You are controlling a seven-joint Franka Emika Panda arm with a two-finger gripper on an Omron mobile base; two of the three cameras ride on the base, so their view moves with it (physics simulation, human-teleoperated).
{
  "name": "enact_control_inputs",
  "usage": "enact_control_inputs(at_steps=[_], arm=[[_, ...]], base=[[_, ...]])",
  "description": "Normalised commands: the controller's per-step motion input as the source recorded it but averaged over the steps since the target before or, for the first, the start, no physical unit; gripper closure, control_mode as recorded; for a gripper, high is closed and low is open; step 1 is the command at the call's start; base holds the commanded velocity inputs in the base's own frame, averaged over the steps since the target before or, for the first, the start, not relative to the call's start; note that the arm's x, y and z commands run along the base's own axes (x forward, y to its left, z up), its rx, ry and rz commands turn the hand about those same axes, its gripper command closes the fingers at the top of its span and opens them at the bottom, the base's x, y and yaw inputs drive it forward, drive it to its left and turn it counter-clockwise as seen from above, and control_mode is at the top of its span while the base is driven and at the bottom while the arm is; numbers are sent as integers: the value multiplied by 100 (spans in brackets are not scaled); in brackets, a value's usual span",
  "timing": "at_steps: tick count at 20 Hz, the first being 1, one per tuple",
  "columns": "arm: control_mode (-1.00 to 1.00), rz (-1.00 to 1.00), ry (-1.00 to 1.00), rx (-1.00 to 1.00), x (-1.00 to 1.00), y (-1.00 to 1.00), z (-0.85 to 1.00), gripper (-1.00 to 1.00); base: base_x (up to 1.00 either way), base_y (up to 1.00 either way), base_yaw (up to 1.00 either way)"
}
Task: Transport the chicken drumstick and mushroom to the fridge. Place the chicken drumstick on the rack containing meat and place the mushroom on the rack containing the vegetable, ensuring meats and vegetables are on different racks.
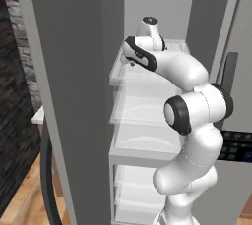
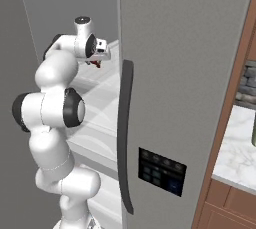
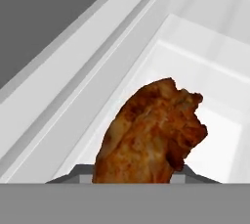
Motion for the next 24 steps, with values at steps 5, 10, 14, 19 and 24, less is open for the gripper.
enact_control_inputs(at_steps=[5, 10, 14, 19, 24], arm=[[-100, 0, 0, 0, 1, 10, -9, -100], [-100, -3, 0, 0, -24, 0, 5, -100], [-100, -13, 0, 0, -53, 0, 19, -100], [-100, -8, 0, -4, -77, 0, 36, -100], [-100, -1, 0, 0, -100, -1, 26, -100]], base=[[0, 0, 0], [0, 0, 0], [0, 0, 0], [0, 0, 0], [0, 0, 0]])
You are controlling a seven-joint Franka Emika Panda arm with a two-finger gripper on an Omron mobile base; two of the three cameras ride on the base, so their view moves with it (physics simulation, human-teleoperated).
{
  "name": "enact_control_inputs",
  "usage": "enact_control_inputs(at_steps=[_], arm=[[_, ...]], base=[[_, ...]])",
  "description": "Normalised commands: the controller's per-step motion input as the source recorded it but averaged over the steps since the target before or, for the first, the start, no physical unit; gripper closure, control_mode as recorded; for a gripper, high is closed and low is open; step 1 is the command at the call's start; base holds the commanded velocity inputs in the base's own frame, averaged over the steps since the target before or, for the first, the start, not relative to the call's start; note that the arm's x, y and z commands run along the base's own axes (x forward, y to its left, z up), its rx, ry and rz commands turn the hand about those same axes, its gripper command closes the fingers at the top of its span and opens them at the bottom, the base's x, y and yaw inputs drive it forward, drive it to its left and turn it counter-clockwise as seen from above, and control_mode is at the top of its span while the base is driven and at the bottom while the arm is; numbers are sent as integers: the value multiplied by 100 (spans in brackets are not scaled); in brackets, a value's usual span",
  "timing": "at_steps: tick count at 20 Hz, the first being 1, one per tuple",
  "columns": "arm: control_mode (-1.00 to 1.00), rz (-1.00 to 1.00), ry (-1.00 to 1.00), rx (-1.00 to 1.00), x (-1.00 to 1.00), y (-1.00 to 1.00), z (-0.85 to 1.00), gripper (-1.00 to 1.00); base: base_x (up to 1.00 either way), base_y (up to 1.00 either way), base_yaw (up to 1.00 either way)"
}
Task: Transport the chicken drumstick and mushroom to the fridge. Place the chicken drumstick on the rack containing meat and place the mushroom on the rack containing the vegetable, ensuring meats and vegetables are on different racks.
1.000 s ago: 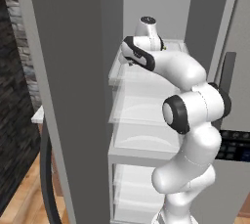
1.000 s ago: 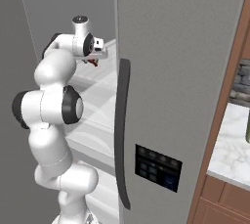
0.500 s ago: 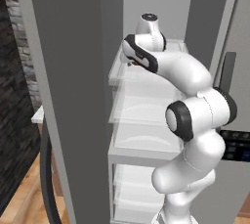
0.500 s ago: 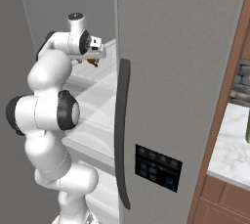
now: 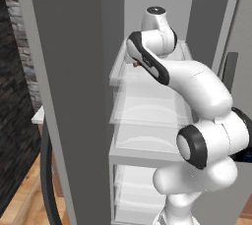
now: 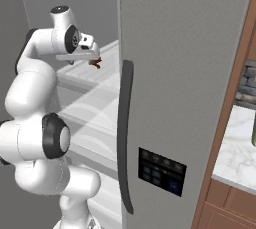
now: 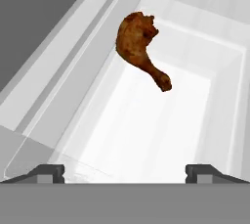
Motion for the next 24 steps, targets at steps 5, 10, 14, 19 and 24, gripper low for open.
enact_control_inputs(at_steps=[5, 10, 14, 19, 24], arm=[[-100, 0, 0, 0, -100, 0, 5, -100], [-100, 0, -5, -1, -100, 0, 4, -100], [-100, 0, -11, 0, -100, -1, 13, -100], [-100, 0, -6, 0, -100, -13, 22, -100], [-100, 0, 0, 0, -100, -13, 12, -100]], base=[[0, 0, 0], [0, 0, 0], [0, 0, 0], [0, 0, 0], [0, 0, 0]])
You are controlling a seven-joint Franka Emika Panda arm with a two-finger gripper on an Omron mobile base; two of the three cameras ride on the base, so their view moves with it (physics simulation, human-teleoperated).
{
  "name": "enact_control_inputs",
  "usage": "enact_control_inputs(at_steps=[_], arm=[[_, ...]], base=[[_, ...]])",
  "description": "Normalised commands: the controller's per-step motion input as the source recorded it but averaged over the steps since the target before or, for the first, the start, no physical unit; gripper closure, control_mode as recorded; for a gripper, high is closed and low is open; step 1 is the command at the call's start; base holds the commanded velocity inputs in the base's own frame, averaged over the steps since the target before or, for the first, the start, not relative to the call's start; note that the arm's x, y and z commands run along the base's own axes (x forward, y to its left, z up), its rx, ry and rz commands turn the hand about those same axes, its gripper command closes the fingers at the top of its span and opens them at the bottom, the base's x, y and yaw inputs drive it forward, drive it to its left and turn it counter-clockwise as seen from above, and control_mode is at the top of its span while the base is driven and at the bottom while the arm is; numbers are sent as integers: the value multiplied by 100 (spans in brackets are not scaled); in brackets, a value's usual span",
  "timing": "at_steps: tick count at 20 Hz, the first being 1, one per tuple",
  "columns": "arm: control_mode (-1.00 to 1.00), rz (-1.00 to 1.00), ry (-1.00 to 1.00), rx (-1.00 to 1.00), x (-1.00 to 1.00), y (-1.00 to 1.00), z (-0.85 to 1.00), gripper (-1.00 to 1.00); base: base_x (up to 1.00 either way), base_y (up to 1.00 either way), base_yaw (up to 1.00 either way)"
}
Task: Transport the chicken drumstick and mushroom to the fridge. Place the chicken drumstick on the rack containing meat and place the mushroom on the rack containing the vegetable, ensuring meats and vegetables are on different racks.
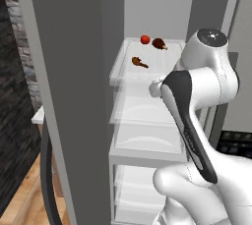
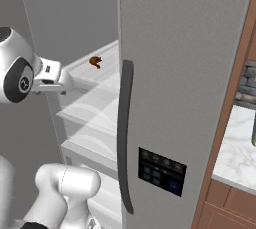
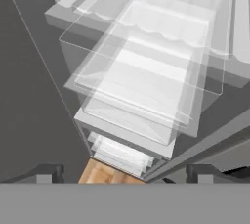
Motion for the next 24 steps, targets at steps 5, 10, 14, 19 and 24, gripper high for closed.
enact_control_inputs(at_steps=[5, 10, 14, 19, 24], arm=[[-100, 0, -12, 0, -86, -4, 0, -100], [-100, 0, -12, 0, -57, 0, 20, -100], [100, 0, -5, 0, -37, 0, 22, -100], [100, 0, 0, 0, 0, 0, 0, -100], [100, 0, 0, 0, 0, 0, 0, -100]], base=[[0, 0, 0], [0, 0, 0], [-47, 0, 0], [-100, 0, 2], [-80, 20, 53]])
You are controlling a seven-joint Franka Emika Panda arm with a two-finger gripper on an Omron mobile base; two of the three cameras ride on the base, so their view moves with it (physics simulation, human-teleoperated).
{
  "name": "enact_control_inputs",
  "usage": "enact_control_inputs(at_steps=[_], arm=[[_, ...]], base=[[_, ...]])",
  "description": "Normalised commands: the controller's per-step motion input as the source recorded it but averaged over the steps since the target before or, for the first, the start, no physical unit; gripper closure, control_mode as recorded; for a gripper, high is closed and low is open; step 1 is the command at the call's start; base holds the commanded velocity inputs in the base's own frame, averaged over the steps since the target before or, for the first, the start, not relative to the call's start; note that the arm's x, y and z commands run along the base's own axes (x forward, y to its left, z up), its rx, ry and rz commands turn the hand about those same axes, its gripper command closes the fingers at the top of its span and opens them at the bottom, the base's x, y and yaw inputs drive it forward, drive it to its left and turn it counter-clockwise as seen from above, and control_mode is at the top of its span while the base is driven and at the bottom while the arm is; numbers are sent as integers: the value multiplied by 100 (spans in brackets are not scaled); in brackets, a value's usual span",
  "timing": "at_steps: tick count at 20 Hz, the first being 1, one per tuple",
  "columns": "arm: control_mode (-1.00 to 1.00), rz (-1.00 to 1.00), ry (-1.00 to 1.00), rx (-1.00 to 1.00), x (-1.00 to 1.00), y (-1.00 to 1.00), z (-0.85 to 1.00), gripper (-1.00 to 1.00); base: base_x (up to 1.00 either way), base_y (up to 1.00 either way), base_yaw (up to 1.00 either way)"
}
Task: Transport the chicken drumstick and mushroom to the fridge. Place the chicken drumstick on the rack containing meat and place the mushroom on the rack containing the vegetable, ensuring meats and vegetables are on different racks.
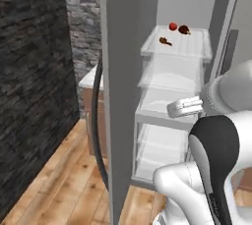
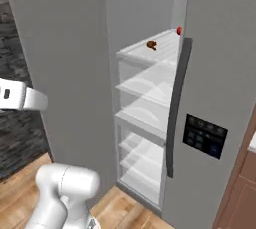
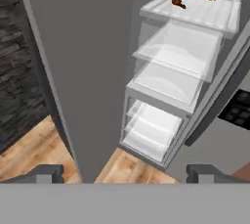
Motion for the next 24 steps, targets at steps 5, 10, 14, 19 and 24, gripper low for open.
enact_control_inputs(at_steps=[5, 10, 14, 19, 24], arm=[[100, 0, 0, 0, 0, 0, 0, -100], [100, 0, 0, 0, 0, 0, 0, -100], [100, 0, 0, 0, 0, 0, 0, -100], [100, 0, 0, 0, 0, 0, 0, -100], [100, 0, 0, 0, 0, 0, 0, -100]], base=[[0, 0, 99], [0, 0, 100], [0, 0, 100], [0, 0, 100], [9, 6, 97]])
